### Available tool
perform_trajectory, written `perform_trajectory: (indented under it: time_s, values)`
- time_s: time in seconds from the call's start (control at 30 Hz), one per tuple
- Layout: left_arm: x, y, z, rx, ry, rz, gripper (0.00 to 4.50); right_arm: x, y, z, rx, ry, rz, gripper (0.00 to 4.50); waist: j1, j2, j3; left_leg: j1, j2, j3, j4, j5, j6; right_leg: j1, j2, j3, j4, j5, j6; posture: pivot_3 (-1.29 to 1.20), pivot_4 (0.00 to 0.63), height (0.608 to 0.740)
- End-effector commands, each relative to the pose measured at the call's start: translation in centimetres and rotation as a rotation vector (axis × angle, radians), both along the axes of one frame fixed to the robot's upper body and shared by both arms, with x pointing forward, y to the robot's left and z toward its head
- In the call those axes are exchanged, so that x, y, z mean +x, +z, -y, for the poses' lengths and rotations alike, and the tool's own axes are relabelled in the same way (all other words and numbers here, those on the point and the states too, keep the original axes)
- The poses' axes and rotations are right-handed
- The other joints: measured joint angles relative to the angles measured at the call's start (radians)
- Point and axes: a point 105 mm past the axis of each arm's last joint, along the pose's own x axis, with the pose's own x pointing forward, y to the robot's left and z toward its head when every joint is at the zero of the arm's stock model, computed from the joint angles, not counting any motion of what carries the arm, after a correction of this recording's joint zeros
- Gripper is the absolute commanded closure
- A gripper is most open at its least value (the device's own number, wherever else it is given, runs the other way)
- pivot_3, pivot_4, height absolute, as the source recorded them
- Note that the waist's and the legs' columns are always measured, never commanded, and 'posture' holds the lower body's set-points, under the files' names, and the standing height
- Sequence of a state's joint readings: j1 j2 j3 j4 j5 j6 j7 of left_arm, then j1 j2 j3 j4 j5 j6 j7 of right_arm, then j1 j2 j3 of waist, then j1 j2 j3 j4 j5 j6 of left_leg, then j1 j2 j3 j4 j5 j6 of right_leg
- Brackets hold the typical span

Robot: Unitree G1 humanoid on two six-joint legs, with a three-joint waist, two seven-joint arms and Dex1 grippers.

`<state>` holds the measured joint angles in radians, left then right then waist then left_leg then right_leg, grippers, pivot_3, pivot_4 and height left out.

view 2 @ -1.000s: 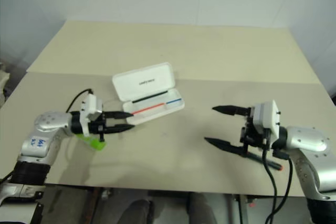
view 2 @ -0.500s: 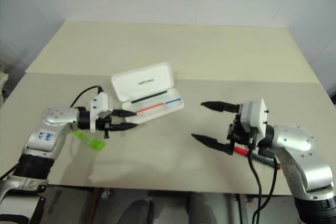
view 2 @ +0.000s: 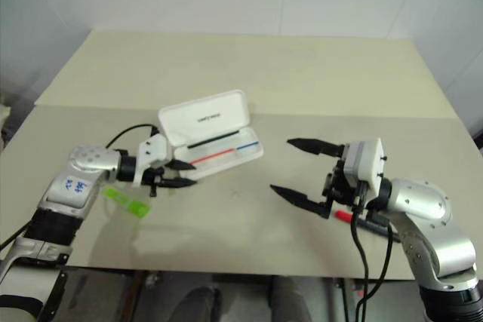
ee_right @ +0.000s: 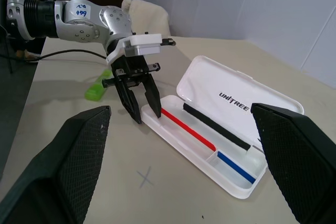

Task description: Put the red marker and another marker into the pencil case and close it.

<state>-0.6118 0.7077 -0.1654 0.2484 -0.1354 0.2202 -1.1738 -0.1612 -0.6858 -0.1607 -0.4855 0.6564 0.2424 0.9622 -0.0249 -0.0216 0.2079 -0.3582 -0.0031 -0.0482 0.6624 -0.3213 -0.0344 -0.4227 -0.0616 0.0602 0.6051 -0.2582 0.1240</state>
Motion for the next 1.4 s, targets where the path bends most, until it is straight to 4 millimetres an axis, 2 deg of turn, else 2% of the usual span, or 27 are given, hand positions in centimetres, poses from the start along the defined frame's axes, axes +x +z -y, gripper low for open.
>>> perform_trajectory:
  time_s: [0.03, 0.63, 0.83, 1.1, 1.33, 1.4]
  values:
    - [0.2, 0.6, 0.1, 0.026, -0.016, 0.004, 2.69, -0.6, 1.2, -0.5, 0.015, 0.011, 0.06, 0.0, 0.0, 0.0, 0.0, 0.0, 0.0, 0.0, 0.0, 0.0, 0.0, 0.0, 0.0, 0.0, 0.0, 0.0, 0.0, 0.0, 0.15, 0.74]
    - [-0.1, 0.3, 0.4, 0.27, -0.108, -0.037, 2.69, 0.0, 2.5, -0.8, 0.029, 0.016, 0.115, 0.0, -0.002, 0.0, 0.0, -0.001, 0.0, 0.0, 0.001, 0.0, 0.0, -0.002, 0.001, 0.001, 0.002, 0.0, 0.0, 0.0, 0.15, 0.74]
    - [-0.1, 0.4, 0.6, 0.301, -0.131, -0.026, 4.48, 0.1, 2.9, -0.8, 0.029, 0.015, 0.127, 0.0, -0.002, 0.0, 0.0, -0.001, 0.0, 0.0, 0.001, 0.0, 0.0, -0.002, 0.001, 0.001, 0.003, 0.0, 0.0, 0.0, 0.15, 0.74]
    - [-0.2, 0.8, 1.5, 0.283, -0.156, 0.004, 4.48, 0.2, 2.9, -0.7, 0.024, 0.015, 0.127, 0.0, 0.001, 0.0, 0.0, -0.001, -0.001, 0.0, 0.002, 0.0, 0.0, -0.002, 0.0, 0.001, 0.004, 0.0, 0.0, 0.0, 0.15, 0.74]
    - [-1.3, 2.1, 3.8, 0.189, -0.281, 0.072, 4.48, 0.4, 2.5, -0.2, 0.008, 0.011, 0.106, 0.0, 0.014, 0.0, 0.0, -0.002, -0.001, 0.0, 0.003, 0.0, 0.001, -0.002, 0.0, 0.001, 0.004, 0.0, 0.0, 0.0, 0.15, 0.74]
    - [-2.3, 2.7, 4.7, 0.163, -0.367, 0.1, 4.48, 0.5, 2.4, 0.0, 0.003, 0.007, 0.098, 0.0, 0.019, 0.0, 0.0, -0.004, -0.001, 0.0, 0.003, 0.0, 0.001, -0.004, 0.0, 0.001, 0.005, 0.0, 0.0, 0.0, 0.15, 0.74]
